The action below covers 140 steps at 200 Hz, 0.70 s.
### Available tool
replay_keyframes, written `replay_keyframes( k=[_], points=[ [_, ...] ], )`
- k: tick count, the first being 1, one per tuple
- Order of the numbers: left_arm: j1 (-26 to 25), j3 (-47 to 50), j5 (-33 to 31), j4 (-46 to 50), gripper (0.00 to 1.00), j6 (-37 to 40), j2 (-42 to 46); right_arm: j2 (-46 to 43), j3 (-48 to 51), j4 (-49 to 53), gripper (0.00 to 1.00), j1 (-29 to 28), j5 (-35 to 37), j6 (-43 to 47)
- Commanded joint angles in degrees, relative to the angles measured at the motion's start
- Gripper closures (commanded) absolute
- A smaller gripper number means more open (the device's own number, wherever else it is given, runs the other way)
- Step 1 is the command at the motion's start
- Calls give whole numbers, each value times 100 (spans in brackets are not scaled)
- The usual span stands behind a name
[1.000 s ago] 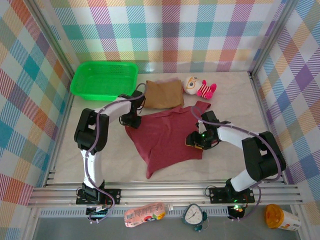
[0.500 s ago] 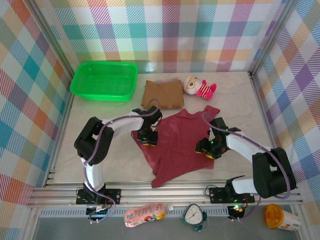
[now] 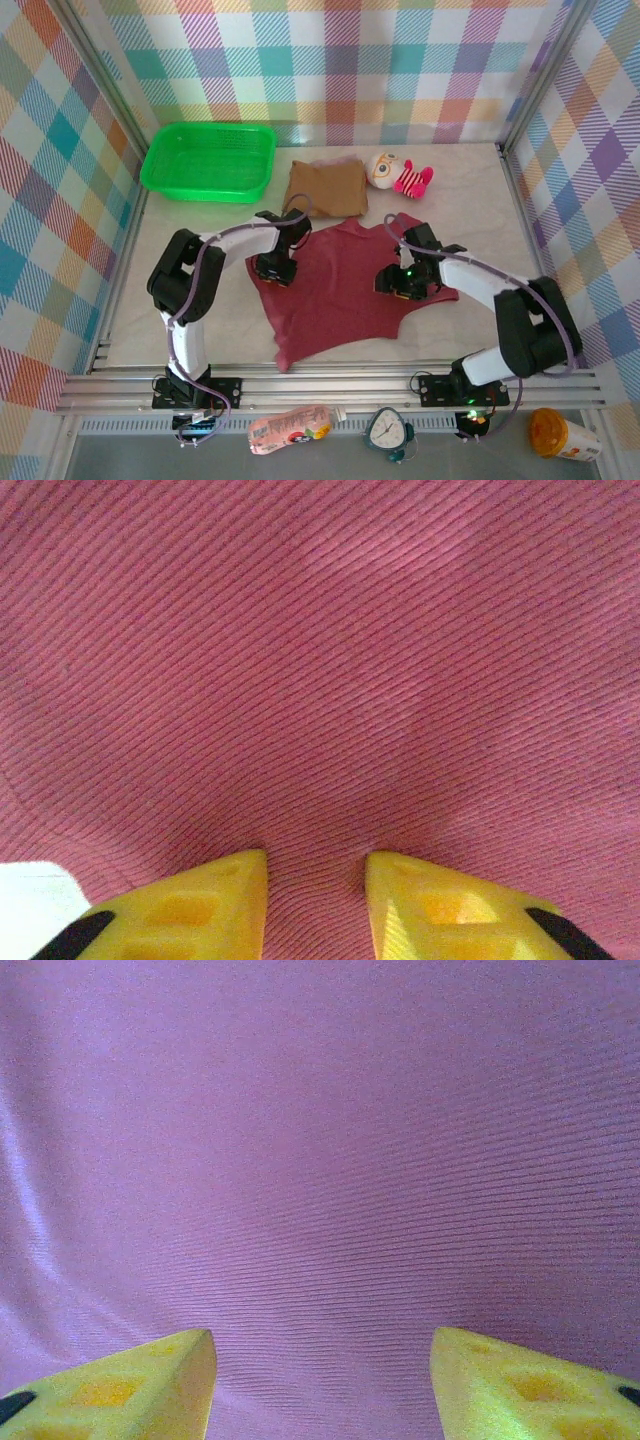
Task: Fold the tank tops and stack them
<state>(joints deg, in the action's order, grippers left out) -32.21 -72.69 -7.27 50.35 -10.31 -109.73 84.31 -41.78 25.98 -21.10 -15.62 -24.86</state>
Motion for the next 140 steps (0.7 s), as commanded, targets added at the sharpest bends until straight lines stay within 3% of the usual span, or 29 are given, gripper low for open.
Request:
replay_keyframes(
  k=[1, 32, 69, 99, 140],
  points=[
    [95, 145, -313, 328, 61, 223, 8, 256, 51, -63, 42, -41, -128, 70],
    [-129, -20, 192, 498, 54, -499, 529, 251, 156, 426, 42, -51, -30, -22],
    [-690, 812, 1285, -320, 53, -1905, 1281, -387, 241, 936, 39, 56, 567, -380],
    [-1139, 1534, 1531, -970, 55, -2695, 1390, -354, 416, 937, 39, 364, 452, -404],
    [-1472, 2242, 1842, -1549, 57, -3174, 1407, -447, 564, 993, 39, 840, 476, -315]
  ],
)
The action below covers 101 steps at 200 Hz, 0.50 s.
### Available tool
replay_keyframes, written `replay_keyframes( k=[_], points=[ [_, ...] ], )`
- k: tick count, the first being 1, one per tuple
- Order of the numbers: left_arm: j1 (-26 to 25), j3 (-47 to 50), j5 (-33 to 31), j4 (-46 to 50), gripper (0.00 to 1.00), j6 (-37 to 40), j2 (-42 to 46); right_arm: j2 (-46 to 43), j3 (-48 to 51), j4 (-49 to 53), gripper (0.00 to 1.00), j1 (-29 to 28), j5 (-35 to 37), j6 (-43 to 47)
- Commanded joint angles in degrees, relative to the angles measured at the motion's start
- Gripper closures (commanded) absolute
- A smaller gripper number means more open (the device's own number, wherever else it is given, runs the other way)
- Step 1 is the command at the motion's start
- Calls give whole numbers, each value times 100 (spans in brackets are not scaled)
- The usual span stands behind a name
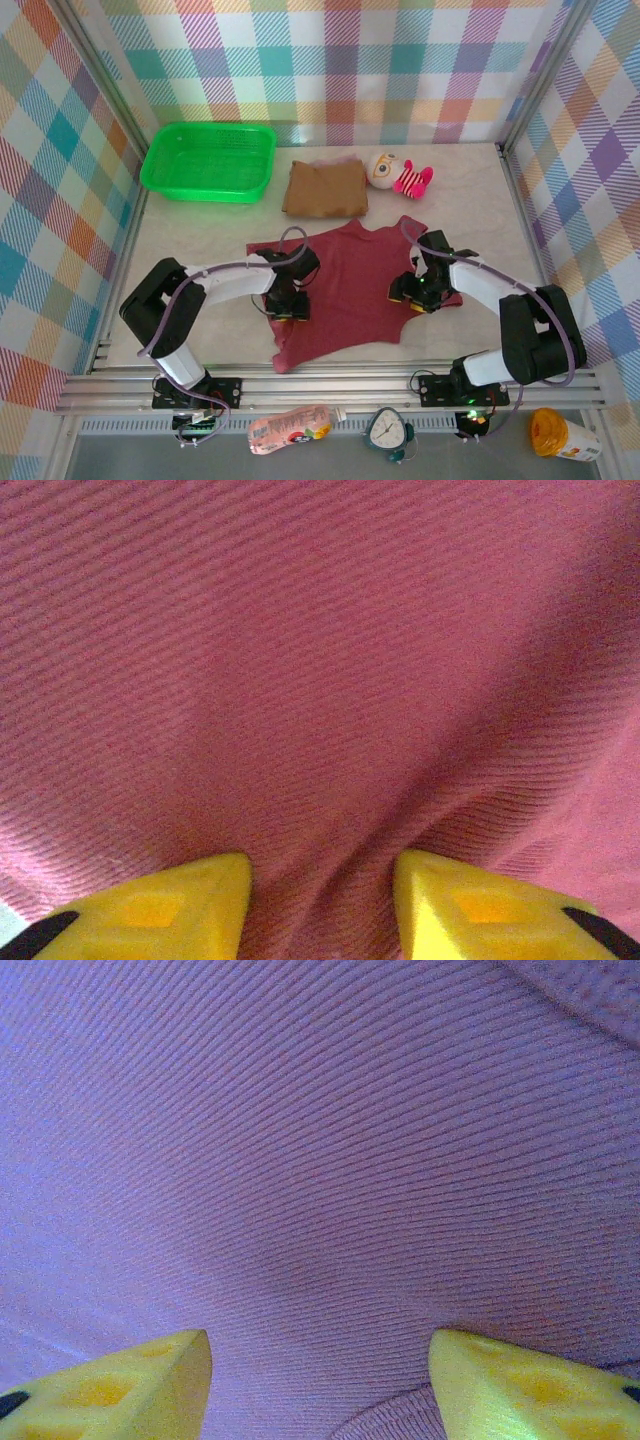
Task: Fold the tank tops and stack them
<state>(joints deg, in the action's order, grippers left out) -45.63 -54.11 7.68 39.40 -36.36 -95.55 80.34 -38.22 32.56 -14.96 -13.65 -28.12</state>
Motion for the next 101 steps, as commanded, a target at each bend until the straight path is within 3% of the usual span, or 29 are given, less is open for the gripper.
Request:
replay_keyframes(
  k=[1, 49, 73, 88, 101],
  points=[
    [-130, 401, 348, -457, 57, -580, -5, -56, 209, 346, 39, 237, 291, 23],
    [-300, 499, 377, -23, 54, -505, 396, -314, 321, 659, 39, 1010, 447, 218],
    [-387, 377, 295, 283, 54, -442, 347, -517, 206, 818, 39, 1061, 488, 259],
    [-345, 151, -75, 673, 53, -201, 428, -758, -65, 762, 39, 1067, 359, 571],
    [-157, -116, -224, 916, 45, 100, 497, -912, -406, 590, 39, 1067, 136, 930]
  ],
)
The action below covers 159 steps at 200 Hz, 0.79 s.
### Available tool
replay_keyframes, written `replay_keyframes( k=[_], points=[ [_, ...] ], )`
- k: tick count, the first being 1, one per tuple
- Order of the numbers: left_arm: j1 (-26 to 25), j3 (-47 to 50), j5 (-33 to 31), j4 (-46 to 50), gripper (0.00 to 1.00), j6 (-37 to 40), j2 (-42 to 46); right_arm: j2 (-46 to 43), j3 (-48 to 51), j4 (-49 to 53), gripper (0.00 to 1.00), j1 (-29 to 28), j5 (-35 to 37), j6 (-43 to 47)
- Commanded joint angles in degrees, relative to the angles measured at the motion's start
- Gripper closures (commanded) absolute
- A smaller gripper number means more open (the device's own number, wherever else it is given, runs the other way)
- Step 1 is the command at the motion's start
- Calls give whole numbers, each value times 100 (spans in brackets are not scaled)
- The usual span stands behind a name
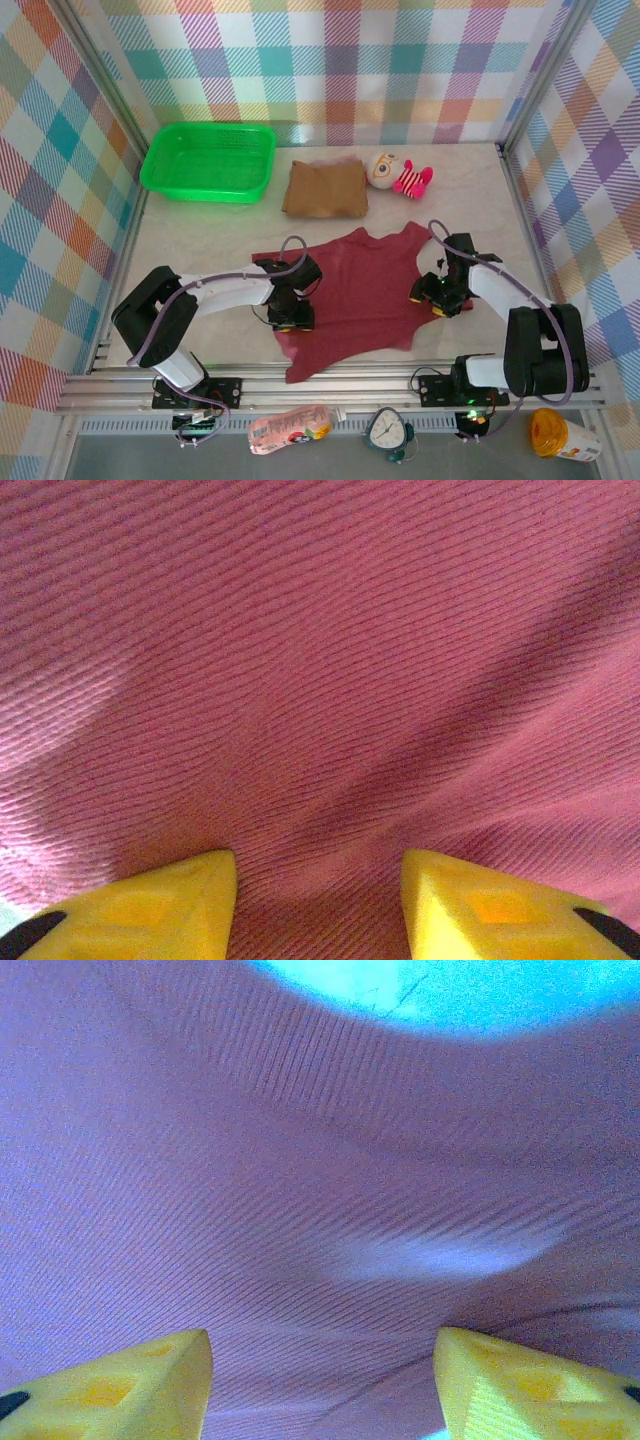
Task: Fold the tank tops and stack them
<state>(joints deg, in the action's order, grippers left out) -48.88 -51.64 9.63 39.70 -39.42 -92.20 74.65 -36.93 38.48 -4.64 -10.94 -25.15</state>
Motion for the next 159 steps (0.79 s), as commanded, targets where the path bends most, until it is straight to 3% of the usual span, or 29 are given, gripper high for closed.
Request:
replay_keyframes(
  k=[1, 28, 68, 120, 159],
  points=[
    [186, -390, -423, 896, 45, 434, 169, -345, -557, -35, 39, 34, -153, 660],
    [744, -946, -609, 1313, 42, 1096, 210, 62, -1226, -595, 39, -78, -720, 1458],
    [1989, -1312, -740, 1184, 42, 2134, 70, 1246, -2195, -1260, 45, -636, -1551, 2740],
    [3504, -1580, -168, 323, 45, 3246, -690, 2902, -3602, -922, 49, -1185, -1405, 4565],
    [3796, -2008, 179, 192, 48, 3771, -1346, 3791, -4412, -616, 50, -1262, -1264, 5246]
  ],
)
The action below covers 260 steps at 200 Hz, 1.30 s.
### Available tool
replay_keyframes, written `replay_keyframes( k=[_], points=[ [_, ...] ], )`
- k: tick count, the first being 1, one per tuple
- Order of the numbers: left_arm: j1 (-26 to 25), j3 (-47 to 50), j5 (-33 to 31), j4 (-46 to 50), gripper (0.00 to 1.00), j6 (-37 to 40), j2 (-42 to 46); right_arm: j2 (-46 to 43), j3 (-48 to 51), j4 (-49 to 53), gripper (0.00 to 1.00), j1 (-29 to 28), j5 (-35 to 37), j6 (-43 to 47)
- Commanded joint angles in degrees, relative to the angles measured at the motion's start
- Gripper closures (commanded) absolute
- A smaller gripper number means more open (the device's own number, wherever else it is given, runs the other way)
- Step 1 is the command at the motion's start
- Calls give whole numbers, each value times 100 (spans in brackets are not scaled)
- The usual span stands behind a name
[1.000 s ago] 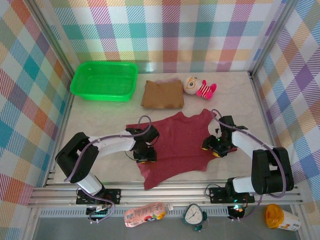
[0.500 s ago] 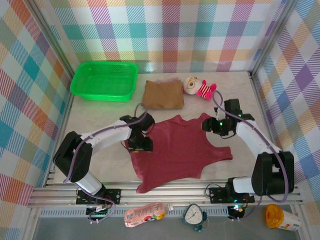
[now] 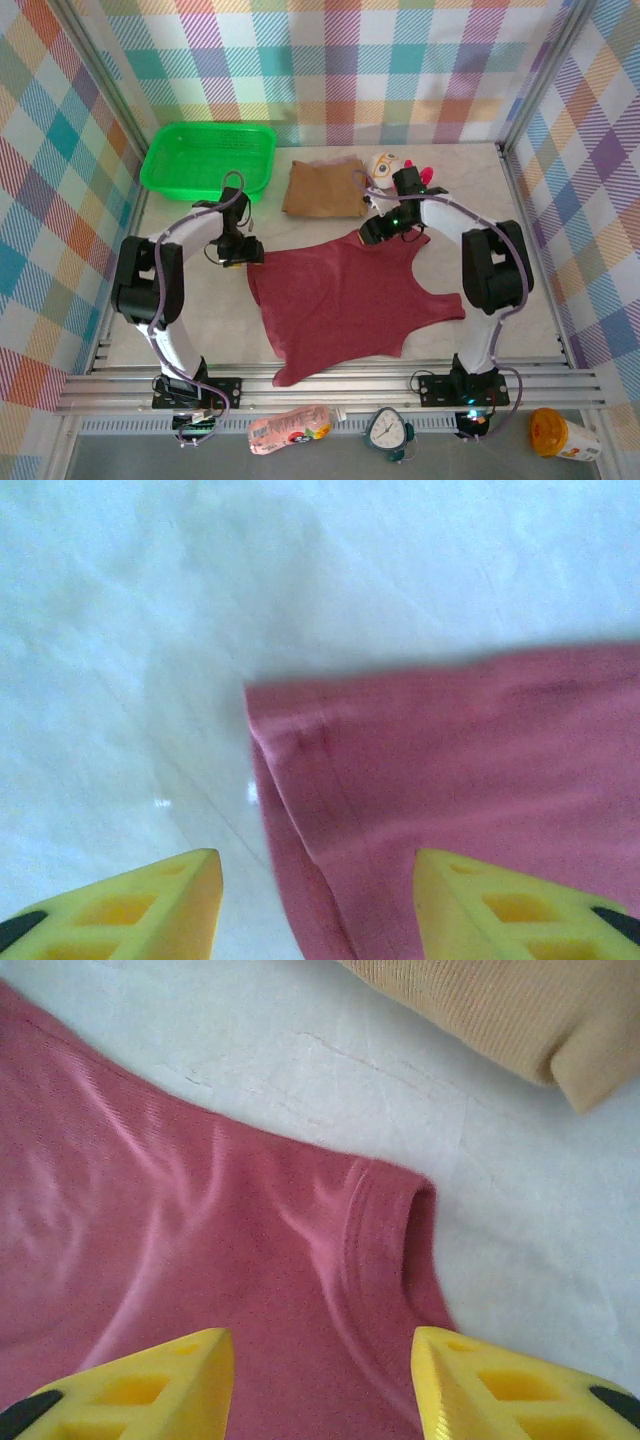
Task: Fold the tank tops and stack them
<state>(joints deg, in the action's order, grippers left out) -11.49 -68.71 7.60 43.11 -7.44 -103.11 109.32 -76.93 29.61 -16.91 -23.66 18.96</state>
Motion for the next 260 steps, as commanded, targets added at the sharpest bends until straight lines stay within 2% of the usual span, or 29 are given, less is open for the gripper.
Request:
replay_keyframes(
  k=[1, 36, 86, 141, 149, 166, 191, 216, 260],
  points=[
    [58, -310, 383, -151, 48, 584, -268, 348, -438, 281, 49, -38, 18, 849],
    [147, -645, 164, -84, 49, 887, -727, 1020, -1147, 651, 50, -143, 200, 1182],
    [243, -901, 479, -102, 51, 1049, -1048, 1465, -1527, 895, 51, -256, -16, 1364],
    [242, -951, 752, -118, 64, 1139, -1316, 1813, -1953, 1127, 54, -278, 139, 1434],
    [239, -970, 773, -119, 66, 1157, -1330, 1876, -2041, 1167, 56, -286, 179, 1451],
    [239, -1099, 811, -38, 82, 1204, -1440, 1969, -2182, 1188, 64, -290, 255, 1478],
    [235, -1319, 838, 96, 99, 1228, -1489, 1856, -2168, 972, 81, -293, 305, 1455],
    [234, -1443, 671, 217, 100, 1210, -1256, 1522, -2026, 592, 90, -287, 302, 1383],
    [204, -1409, 427, 434, 100, 1229, -552, 1073, -1768, 424, 93, -200, 323, 1409]
  ],
)
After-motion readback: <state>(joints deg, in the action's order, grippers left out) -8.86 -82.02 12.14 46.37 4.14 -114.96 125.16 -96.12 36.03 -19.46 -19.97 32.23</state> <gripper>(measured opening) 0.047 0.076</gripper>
